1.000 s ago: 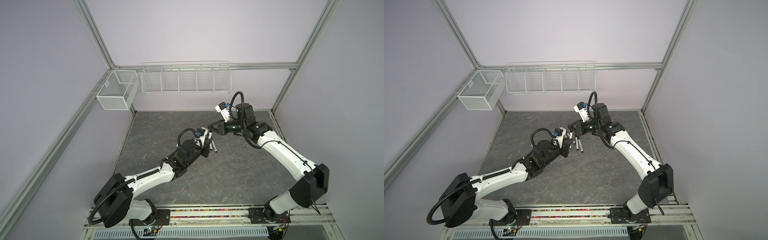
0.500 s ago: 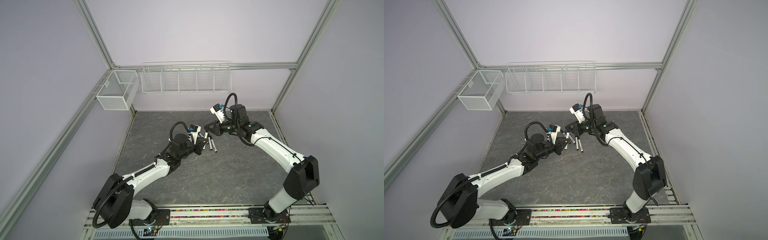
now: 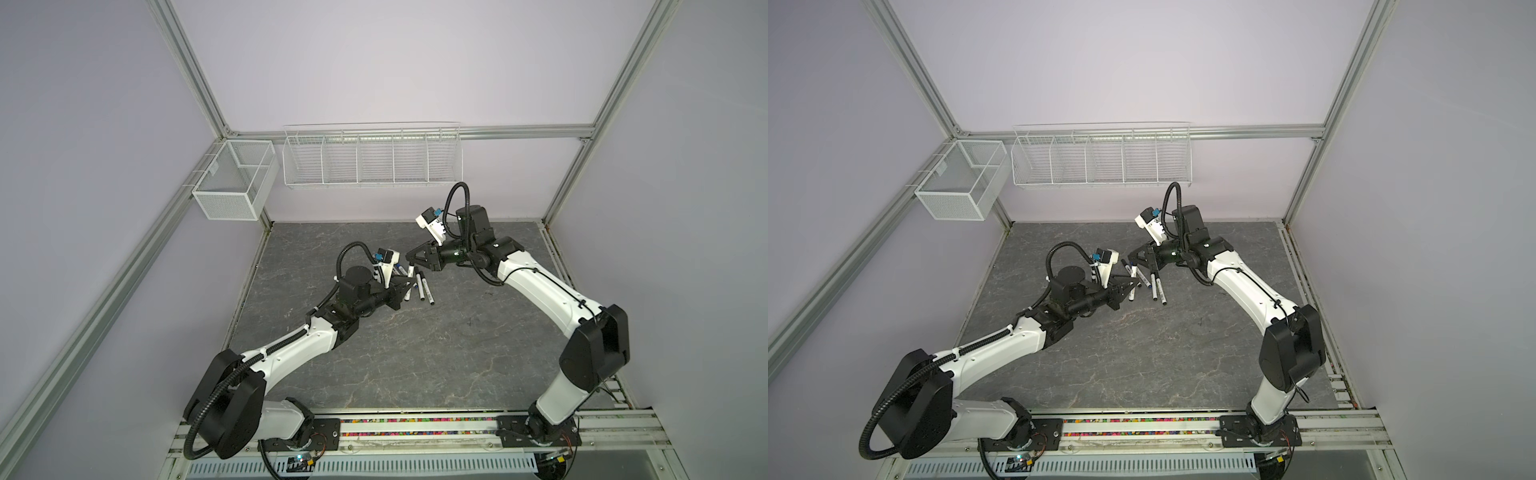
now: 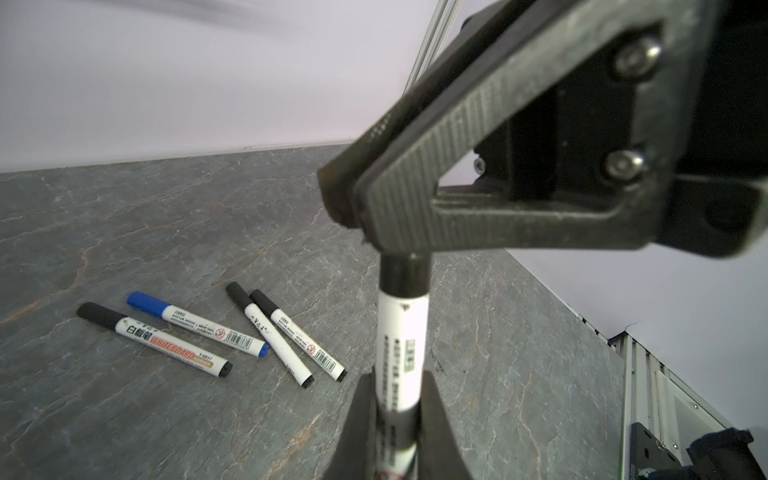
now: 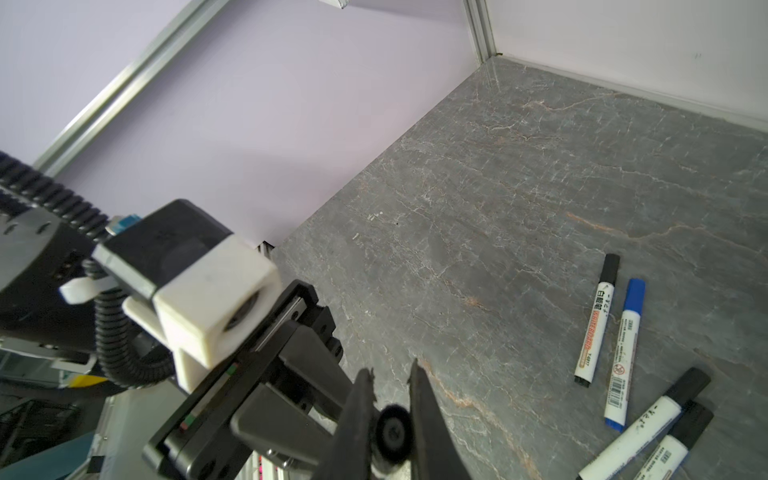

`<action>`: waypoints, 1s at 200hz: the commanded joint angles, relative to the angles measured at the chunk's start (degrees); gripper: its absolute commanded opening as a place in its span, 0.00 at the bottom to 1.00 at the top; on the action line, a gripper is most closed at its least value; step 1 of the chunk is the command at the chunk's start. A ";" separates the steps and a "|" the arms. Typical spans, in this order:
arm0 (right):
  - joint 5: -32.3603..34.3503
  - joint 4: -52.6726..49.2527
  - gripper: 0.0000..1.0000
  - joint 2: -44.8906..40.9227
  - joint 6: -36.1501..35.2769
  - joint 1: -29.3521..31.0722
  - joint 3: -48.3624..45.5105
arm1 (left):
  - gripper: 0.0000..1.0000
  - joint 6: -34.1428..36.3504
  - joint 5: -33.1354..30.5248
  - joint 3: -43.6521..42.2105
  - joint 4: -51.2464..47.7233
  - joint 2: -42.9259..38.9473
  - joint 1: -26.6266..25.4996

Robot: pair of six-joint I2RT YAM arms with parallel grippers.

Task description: Insert the pens into the pen caps

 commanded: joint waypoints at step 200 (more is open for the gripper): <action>-6.19 -24.48 0.16 4.36 -0.66 2.56 -7.87 | 0.00 1.06 -10.77 14.44 18.54 1.11 5.05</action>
